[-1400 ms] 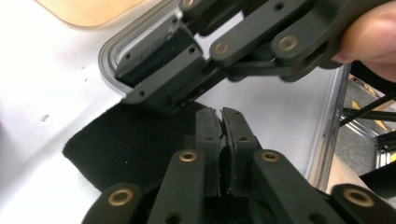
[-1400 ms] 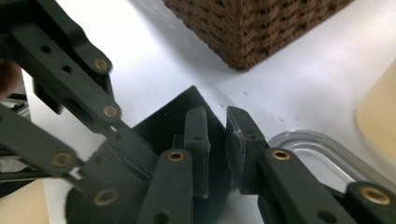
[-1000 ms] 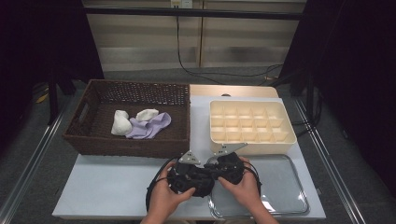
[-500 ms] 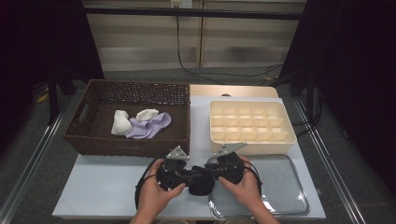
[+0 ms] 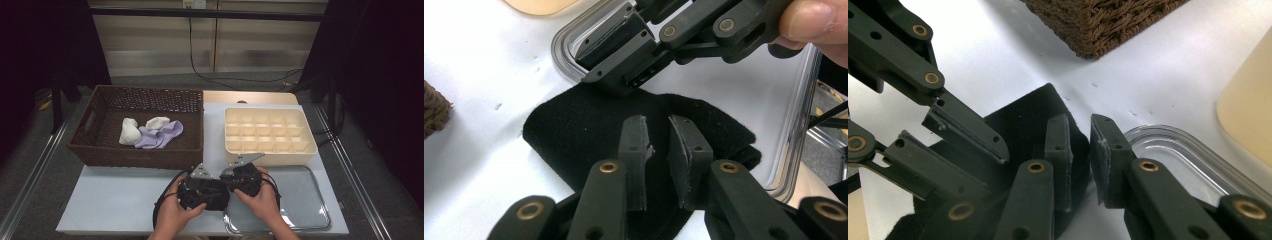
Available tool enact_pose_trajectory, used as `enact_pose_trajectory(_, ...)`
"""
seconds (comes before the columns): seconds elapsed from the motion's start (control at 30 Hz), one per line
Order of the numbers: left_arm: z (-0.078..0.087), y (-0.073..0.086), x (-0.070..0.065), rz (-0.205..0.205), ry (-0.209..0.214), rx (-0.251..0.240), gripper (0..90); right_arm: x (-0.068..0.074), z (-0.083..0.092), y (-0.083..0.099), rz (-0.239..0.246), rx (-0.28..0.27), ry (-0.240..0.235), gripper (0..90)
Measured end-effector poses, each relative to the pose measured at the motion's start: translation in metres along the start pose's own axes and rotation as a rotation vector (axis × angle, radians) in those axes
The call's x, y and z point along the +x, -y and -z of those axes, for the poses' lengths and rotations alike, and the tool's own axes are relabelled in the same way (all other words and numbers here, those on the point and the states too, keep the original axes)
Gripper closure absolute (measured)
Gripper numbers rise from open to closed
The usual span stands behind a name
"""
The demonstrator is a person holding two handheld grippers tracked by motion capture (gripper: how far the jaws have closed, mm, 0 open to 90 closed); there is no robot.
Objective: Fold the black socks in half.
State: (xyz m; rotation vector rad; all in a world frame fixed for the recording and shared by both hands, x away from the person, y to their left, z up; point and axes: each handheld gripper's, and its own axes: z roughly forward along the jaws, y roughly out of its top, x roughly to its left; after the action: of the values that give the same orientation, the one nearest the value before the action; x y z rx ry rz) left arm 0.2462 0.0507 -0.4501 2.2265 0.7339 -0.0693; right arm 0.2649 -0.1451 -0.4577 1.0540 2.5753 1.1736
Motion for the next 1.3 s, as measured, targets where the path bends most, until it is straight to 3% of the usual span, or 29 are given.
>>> enact_pose_trajectory(0.23, 0.004, -0.001, -0.002, 0.012, -0.009, -0.020, 75.0, -0.001, 0.000, -0.001, 0.003, 0.004, 0.004, 78.7)
enact_pose_trajectory(0.3, 0.010, -0.002, 0.000, 0.036, 0.010, -0.001, 78.5, 0.000, -0.001, -0.001, 0.006, 0.002, 0.005, 78.7)
enact_pose_trajectory(0.37, 0.015, -0.002, 0.000, 0.036, -0.003, 0.011, 82.1, 0.000, -0.001, -0.001, 0.015, 0.003, 0.012, 78.7)
enact_pose_trajectory(0.7, -0.003, 0.005, -0.004, -0.014, -0.027, 0.030, 89.2, 0.002, -0.001, 0.001, 0.016, -0.002, 0.011, 79.3)
enact_pose_trajectory(0.9, 0.004, 0.004, 0.000, 0.033, -0.018, 0.013, 88.4, 0.003, -0.002, -0.001, 0.022, 0.005, 0.016, 79.4)
enact_pose_trajectory(1.07, 0.019, -0.001, 0.008, 0.051, -0.062, -0.049, 88.4, 0.004, -0.002, -0.001, 0.027, 0.009, 0.024, 79.4)
enact_pose_trajectory(1.13, 0.015, -0.001, 0.010, 0.055, -0.072, -0.047, 89.0, 0.004, -0.002, 0.000, 0.024, 0.003, 0.021, 79.5)
enact_pose_trajectory(1.2, 0.005, 0.003, 0.013, 0.052, -0.085, 0.006, 89.7, 0.004, -0.002, 0.000, 0.025, -0.001, 0.020, 79.4)
enact_pose_trajectory(1.3, -0.001, 0.006, 0.012, 0.061, -0.087, -0.008, 90.0, 0.007, -0.001, -0.001, 0.026, 0.004, 0.029, 77.8)
